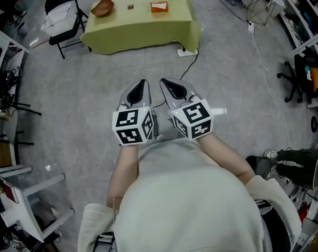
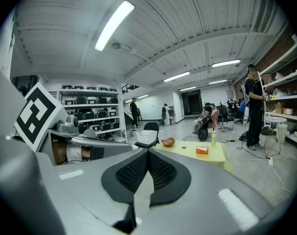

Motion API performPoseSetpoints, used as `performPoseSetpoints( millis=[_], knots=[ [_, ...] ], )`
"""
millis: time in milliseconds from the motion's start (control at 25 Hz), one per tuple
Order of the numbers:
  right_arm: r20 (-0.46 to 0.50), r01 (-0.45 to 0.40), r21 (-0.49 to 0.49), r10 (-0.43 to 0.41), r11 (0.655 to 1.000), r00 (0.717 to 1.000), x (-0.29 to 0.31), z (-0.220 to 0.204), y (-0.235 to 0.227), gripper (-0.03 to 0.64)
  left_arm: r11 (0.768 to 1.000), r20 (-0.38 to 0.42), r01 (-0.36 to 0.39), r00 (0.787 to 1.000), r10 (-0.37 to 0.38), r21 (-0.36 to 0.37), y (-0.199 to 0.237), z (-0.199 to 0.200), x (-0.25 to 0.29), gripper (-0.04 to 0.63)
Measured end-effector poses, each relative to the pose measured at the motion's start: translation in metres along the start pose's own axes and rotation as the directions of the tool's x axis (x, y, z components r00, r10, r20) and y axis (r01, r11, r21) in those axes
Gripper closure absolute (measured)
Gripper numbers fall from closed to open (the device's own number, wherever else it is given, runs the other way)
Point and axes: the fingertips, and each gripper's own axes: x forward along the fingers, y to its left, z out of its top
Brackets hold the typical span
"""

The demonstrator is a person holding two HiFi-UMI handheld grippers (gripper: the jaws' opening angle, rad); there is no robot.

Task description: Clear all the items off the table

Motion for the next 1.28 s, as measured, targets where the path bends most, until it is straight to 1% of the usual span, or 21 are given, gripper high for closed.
performPoseSetpoints(
  millis=[320, 600, 680, 800, 920, 1280],
  knots=[
    [0.002, 0.007, 0.003, -0.007, 1.0, 1.0, 0.003, 0.0, 0.016, 0.62, 1.0, -0.006, 0.009, 1.0, -0.009, 0.004, 0.009, -0.006, -0.01, 0.586],
    [-0.031, 0.017, 0.013, -0.016, 1.0, 0.999, 0.001, -0.005, 0.012, 0.62, 1.0, -0.023, 0.012, 1.0, -0.013, -0.028, 0.011, -0.009, -0.002, 0.586],
    [-0.033, 0.012, 0.023, -0.011, 1.0, 0.999, 0.003, -0.003, 0.009, 0.62, 0.999, -0.025, 0.01, 1.0, -0.011, -0.04, 0.013, -0.008, 0.003, 0.586],
    [-0.011, -0.009, 0.049, 0.01, 0.999, 1.0, 0.006, 0.002, 0.001, 0.62, 0.999, -0.024, -0.006, 1.0, 0.005, -0.051, 0.017, -0.006, 0.012, 0.586],
    [-0.02, -0.017, 0.045, 0.017, 0.999, 1.0, 0.015, 0.003, -0.01, 0.62, 0.998, -0.026, -0.024, 0.999, 0.023, -0.059, 0.023, -0.004, 0.025, 0.586],
    [-0.032, -0.05, 0.039, 0.052, 0.998, 0.998, 0.077, 0.016, -0.05, 0.62, 0.996, -0.031, -0.063, 0.998, 0.061, -0.057, 0.051, 0.014, 0.078, 0.586]
  ],
)
